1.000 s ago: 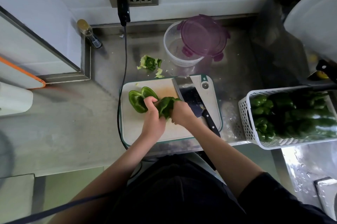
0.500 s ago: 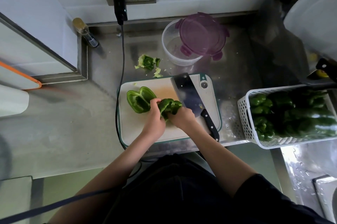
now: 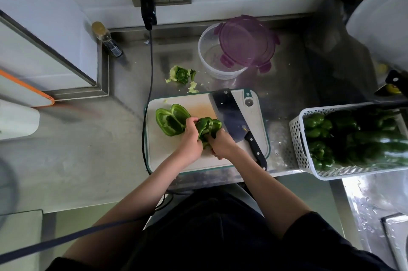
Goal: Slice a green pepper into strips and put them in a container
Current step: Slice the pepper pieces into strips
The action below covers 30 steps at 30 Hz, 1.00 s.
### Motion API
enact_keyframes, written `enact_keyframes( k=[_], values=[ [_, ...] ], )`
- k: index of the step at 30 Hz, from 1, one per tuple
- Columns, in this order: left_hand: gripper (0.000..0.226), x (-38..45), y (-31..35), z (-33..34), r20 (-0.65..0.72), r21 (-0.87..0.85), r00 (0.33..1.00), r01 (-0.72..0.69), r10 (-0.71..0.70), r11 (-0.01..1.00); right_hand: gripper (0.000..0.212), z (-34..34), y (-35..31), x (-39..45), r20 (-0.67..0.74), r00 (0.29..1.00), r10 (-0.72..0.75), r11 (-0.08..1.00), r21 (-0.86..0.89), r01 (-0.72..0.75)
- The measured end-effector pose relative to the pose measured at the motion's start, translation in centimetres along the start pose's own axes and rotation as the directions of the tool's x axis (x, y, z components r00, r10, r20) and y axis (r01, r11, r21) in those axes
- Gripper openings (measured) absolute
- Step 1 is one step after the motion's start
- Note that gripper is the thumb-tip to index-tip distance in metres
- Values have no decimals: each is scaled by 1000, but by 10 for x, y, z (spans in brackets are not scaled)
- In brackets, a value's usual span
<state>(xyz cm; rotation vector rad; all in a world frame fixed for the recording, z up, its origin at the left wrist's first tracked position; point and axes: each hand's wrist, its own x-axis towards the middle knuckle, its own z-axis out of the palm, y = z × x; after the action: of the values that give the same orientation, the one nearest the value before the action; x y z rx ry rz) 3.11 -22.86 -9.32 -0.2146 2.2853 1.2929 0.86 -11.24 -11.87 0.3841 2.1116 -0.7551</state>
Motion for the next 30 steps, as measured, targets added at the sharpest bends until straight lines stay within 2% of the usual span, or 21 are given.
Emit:
enact_keyframes(
  k=[4, 8, 12, 13, 14, 15, 16, 17, 18, 20, 24, 27, 30],
  values=[
    [59, 1, 2, 0, 12, 16, 1000, 24, -24, 1000, 29, -1, 2, 6, 24, 999, -23, 994, 106, 20],
    [59, 1, 3, -1, 30, 47, 999, 16, -17, 999, 30, 0, 7, 7, 14, 997, -75, 988, 139, 72],
    [62, 2, 2, -4, 31, -9, 998, 55, -54, 998, 27, -17, 11, -11, 68, 992, -105, 983, 159, 93],
    [62, 3, 1, -7, 44, -19, 997, 65, -64, 998, 28, -23, 16, -18, 21, 993, -120, 986, 121, 117],
    [62, 3, 1, -9, 62, -21, 995, 73, -72, 997, 30, -28, 21, -25, -99, 982, -158, 985, 52, 164],
    [62, 4, 1, -11, 75, -19, 994, 77, -75, 997, 33, -33, 26, -31, -259, 936, -241, 970, -47, 237],
    [62, 5, 2, -12, 77, -14, 994, 77, -75, 997, 32, -35, 28, -35, -364, 858, -363, 931, -160, 327],
    [61, 5, 2, -14, 71, -12, 995, 77, -76, 997, 28, -37, 26, -37, -357, 799, -484, 872, -266, 410],
    [61, 6, 2, -15, 66, -15, 995, 80, -79, 997, 22, -38, 21, -36, -274, 769, -578, 803, -358, 476],
    [63, 7, 1, -19, 82, -50, 992, 104, -99, 993, 20, -37, 9, -28, -81, 752, -654, 671, -522, 526],
    [70, 7, -2, -29, 155, -234, 970, 222, -189, 946, 24, -36, -10, -19, 4, 715, -699, 509, -699, 502],
    [71, 4, -2, -32, 180, -341, 956, 283, -234, 896, 19, -36, -19, -18, 59, 735, -676, 403, -805, 435],
    [69, 2, -1, -33, 185, -401, 956, 286, -229, 870, 16, -35, -33, -23, 76, 765, -640, 346, -860, 375]
  ],
)
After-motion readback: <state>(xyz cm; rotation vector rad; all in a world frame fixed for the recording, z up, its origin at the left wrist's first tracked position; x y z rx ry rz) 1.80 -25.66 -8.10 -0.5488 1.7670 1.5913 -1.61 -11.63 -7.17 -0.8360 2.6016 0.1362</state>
